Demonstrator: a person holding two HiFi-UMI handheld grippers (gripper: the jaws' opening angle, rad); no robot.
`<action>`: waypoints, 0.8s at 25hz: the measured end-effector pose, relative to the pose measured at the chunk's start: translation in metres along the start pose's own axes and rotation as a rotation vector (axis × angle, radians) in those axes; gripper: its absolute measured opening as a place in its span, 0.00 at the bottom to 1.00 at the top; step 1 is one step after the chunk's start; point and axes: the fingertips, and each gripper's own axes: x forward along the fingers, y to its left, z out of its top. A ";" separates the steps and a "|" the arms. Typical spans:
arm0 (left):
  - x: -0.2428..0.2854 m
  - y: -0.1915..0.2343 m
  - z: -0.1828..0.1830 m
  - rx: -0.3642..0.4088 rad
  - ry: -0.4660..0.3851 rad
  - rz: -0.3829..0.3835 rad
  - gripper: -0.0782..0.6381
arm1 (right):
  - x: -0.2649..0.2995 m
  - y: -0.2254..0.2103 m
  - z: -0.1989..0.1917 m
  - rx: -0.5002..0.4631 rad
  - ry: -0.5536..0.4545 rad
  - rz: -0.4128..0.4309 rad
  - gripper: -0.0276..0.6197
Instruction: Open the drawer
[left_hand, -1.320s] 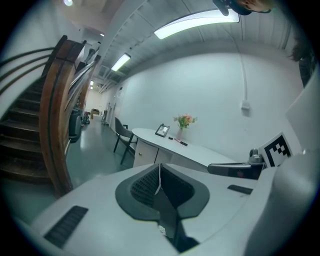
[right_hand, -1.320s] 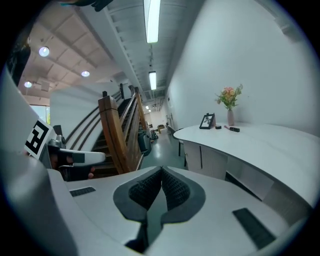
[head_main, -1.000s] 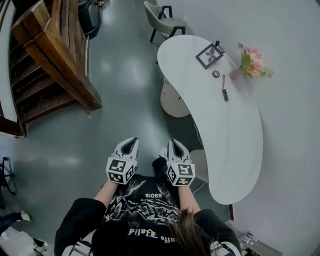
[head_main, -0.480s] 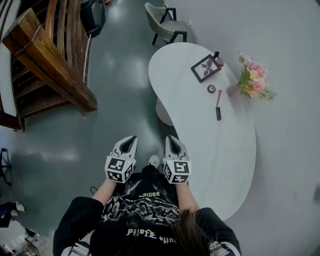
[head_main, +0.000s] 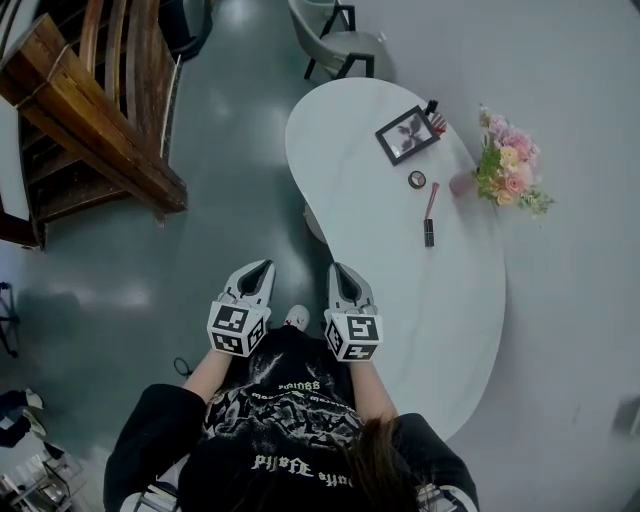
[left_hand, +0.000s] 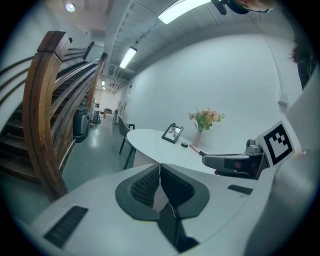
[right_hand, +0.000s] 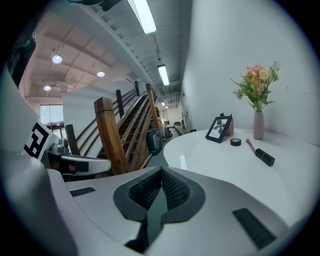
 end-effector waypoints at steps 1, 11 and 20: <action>0.003 0.002 0.003 0.007 -0.007 0.010 0.15 | 0.002 0.000 0.000 -0.001 0.004 0.000 0.08; 0.029 0.020 0.012 0.012 0.016 -0.038 0.15 | 0.024 -0.016 0.003 0.026 0.043 -0.047 0.08; 0.048 0.058 0.014 0.005 0.026 -0.067 0.15 | 0.056 -0.006 0.009 0.041 0.028 -0.111 0.08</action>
